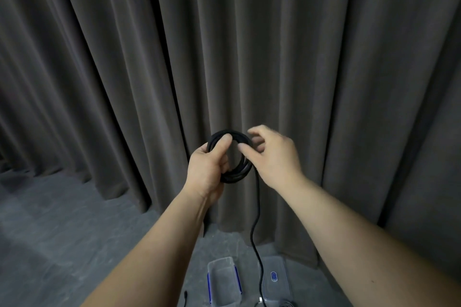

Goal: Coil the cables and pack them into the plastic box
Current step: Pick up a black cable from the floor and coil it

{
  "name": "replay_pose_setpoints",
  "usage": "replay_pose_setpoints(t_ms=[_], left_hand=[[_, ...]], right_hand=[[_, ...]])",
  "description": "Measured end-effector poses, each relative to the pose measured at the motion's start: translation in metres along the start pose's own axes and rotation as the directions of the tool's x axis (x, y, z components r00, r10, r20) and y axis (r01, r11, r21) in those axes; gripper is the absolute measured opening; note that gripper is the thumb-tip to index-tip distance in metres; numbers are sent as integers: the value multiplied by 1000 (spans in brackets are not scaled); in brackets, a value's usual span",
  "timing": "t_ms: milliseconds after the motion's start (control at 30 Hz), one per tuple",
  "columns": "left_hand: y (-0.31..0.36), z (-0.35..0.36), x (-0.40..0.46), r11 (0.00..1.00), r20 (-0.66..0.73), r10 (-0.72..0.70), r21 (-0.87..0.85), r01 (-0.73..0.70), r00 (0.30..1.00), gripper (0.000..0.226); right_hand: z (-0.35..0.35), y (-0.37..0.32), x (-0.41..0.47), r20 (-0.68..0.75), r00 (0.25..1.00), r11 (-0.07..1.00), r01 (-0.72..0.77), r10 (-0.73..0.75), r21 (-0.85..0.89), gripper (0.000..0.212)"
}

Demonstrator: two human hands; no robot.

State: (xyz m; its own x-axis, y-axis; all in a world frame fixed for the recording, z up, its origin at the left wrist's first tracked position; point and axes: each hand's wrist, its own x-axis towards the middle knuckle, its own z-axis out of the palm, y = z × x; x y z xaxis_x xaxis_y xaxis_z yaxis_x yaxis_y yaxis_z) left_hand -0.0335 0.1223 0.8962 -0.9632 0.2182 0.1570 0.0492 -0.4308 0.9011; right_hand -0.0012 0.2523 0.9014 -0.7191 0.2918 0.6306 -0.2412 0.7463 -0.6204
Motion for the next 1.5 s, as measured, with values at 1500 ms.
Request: replay_pose_setpoints(t_ms=[1500], left_hand=[[50, -5, 1, 914, -109, 270, 342, -219, 957, 14]], right_hand=[[9, -56, 6, 131, 988, 993, -94, 83, 76, 11]])
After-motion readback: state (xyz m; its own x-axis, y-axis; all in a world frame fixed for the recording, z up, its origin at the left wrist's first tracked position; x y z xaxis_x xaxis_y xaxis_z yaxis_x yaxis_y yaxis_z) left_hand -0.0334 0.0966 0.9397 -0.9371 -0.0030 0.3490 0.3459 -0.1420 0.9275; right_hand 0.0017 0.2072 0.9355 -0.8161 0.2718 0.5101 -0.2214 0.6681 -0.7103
